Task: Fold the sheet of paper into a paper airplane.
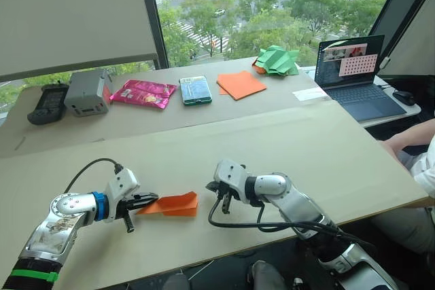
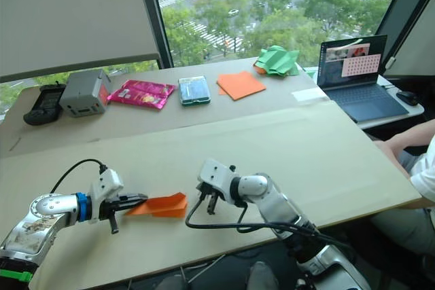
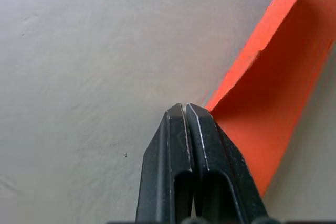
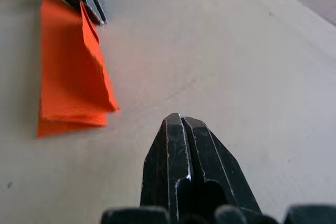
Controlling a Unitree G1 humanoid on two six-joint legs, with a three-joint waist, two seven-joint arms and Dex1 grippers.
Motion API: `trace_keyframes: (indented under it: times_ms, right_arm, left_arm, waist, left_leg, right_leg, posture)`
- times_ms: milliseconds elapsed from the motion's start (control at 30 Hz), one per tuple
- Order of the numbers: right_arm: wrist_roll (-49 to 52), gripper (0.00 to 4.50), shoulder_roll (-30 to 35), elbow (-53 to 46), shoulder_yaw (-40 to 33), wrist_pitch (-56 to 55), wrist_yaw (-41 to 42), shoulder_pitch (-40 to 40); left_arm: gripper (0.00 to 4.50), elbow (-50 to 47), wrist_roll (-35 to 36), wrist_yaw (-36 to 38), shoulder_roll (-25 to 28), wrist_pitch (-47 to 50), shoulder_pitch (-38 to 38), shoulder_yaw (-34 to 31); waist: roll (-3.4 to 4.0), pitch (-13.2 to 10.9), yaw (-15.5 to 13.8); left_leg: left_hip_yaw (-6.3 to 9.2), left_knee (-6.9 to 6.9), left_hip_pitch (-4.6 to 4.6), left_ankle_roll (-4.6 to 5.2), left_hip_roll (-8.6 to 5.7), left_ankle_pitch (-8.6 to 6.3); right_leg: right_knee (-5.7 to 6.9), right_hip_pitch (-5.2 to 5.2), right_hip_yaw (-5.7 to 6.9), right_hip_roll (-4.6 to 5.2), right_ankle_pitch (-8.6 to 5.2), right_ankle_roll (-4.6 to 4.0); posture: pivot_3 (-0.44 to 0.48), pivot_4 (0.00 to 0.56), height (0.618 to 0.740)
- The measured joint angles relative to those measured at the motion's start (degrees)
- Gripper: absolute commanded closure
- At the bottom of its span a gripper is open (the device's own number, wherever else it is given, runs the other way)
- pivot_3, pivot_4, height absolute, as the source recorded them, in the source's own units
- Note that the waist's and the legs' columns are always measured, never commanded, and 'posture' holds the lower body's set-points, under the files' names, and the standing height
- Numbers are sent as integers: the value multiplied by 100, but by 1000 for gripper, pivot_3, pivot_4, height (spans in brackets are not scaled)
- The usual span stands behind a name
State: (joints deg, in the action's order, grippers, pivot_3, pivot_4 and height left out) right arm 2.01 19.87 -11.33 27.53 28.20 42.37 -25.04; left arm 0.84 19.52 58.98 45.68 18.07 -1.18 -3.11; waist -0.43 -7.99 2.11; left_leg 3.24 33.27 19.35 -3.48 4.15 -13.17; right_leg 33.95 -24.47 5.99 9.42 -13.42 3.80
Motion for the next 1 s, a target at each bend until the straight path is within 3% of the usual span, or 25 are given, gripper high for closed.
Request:
trace_keyframes:
  times_ms: [200,300,467,600,667,700,733,767,833,900,967,1000]
  right_arm:
    - [401,4477,-77,-784,-470,396,-96,376]
    - [616,4477,-368,-1075,-935,743,-531,679]
    - [728,4477,-544,-1377,-1115,1180,-1022,1226]
    - [764,4477,-514,-1578,-1083,1252,-1243,1479]
    - [767,4477,-438,-1655,-970,1310,-1248,1523]
    - [767,4477,-373,-1670,-933,1312,-1241,1541]
    - [765,4477,-302,-1685,-883,1302,-1232,1566]
    - [765,4477,-247,-1695,-839,1292,-1218,1583]
    - [770,4477,-241,-1704,-815,1258,-1211,1609]
    - [819,4477,-255,-1728,-817,1171,-1198,1603]
    - [836,4477,-269,-1761,-815,1097,-1152,1596]
    - [838,4477,-241,-1784,-818,1067,-1126,1593]
  left_arm:
    - [4380,-135,597,-438,-300,447,5,-900]
    - [4380,-499,921,-879,-818,495,72,-1293]
    - [4380,-1192,1267,-1375,-1410,768,431,-1341]
    - [4380,-1361,1354,-1581,-1522,873,524,-1336]
    - [4380,-1365,1367,-1586,-1530,921,529,-1307]
    - [4380,-1366,1378,-1588,-1531,945,527,-1293]
    - [4380,-1366,1385,-1589,-1534,956,523,-1271]
    - [4380,-1366,1387,-1591,-1533,957,523,-1271]
    - [4380,-1366,1388,-1593,-1532,957,519,-1271]
    - [4380,-1361,1389,-1596,-1531,958,516,-1275]
    - [4380,-1358,1388,-1599,-1531,960,517,-1271]
    - [4380,-1362,1389,-1600,-1531,965,517,-1268]
  waist:
    - [-27,-30,-141]
    - [-19,-33,-210]
    - [-1,-43,-256]
    - [7,-51,-276]
    - [44,-57,-236]
    - [45,-60,-157]
    - [43,-68,-95]
    - [51,-71,-79]
    - [70,-80,-24]
    - [89,-90,-22]
    - [90,-92,-82]
    - [74,-90,-134]
  left_leg:
    - [4,1,4,1,8,-2]
    - [1,5,30,-1,8,-3]
    - [-6,80,91,-2,6,-3]
    - [-6,84,106,-9,6,-7]
    - [47,93,187,-6,-5,-6]
    - [110,93,214,16,-66,2]
    - [139,88,218,99,-121,53]
    - [185,91,220,173,-169,101]
    - [412,86,264,202,-324,118]
    - [732,39,283,286,-508,170]
    - [1083,-16,285,290,-714,178]
    - [1246,-75,281,274,-838,169]
  right_leg:
    - [-16,-6,0,-12,27,-37]
    - [-56,6,1,-13,27,-37]
    - [-93,6,-1,-13,44,-50]
    - [-131,-11,5,-12,43,-51]
    - [-172,42,141,55,47,-41]
    - [-173,75,289,177,74,11]
    - [-156,133,447,320,145,135]
    - [-117,165,473,358,164,170]
    - [-61,233,477,387,126,244]
    - [41,215,354,317,8,418]
    - [150,213,57,113,-107,422]
    - [196,218,-59,68,-145,390]
  posture:
    - [0,150,702]
    - [0,150,702]
    - [0,150,702]
    - [0,150,702]
    - [0,150,702]
    - [0,150,702]
    - [0,150,702]
    - [0,150,702]
    - [0,150,702]
    - [0,150,702]
    - [0,150,702]
    - [0,150,702]
